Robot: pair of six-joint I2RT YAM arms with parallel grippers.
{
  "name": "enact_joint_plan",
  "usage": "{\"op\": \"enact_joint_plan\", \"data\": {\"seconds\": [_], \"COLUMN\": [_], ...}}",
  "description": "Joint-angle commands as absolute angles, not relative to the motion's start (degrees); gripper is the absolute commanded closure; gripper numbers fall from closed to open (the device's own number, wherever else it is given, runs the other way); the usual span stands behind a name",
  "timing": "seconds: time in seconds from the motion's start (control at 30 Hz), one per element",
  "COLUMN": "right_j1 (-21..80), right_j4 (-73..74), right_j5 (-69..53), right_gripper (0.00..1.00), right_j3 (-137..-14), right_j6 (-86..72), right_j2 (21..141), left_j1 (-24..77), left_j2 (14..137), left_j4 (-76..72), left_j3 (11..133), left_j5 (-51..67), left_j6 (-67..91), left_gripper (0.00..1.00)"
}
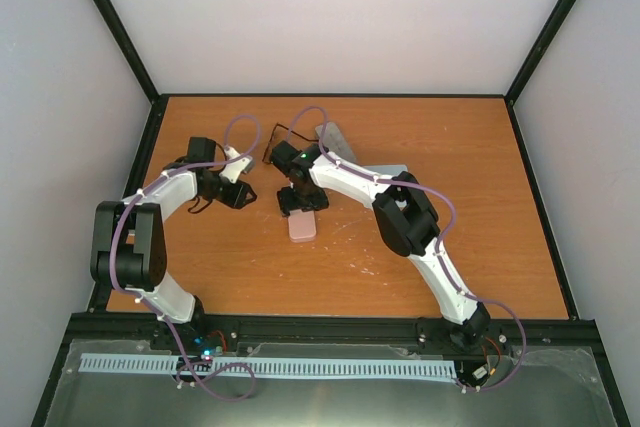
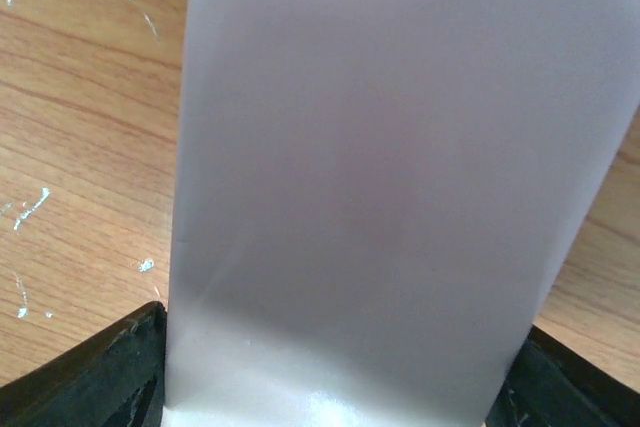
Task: Organize the sunglasses
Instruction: Pick up the sunglasses case at the center of the board.
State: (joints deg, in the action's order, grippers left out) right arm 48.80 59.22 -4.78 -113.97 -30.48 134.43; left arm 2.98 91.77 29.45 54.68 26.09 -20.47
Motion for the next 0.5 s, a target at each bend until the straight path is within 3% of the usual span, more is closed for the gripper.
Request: {"op": "enact_joint_plan", "data": {"seconds": [0.0,0.3,0.47], "right_j1": [49.01,44.15,40.62], "right_j4": [60.04,44.17,36.56], "right_j5": [-4.42,-22.60,-33.39], "right_gripper": [0.22,0.25,0.27], "right_j3": [-115.19,-96.02,-85.46], "right_j6": [-29.88,-25.44,-26.12], "right_j2": [130.63,112.83,106.92], "left_j1": [2.90,2.99,3.50], "left_j2": [92.33,93.89,94.99], "left_j4": [29.66,33.51,33.10], "left_j3": [55.88,60.15,60.67], "left_j5": [32.47,47.46,49.65], "left_j6": [-20.35,-18.61,-16.94], "left_gripper": [0.57,0.51,0.50]}}
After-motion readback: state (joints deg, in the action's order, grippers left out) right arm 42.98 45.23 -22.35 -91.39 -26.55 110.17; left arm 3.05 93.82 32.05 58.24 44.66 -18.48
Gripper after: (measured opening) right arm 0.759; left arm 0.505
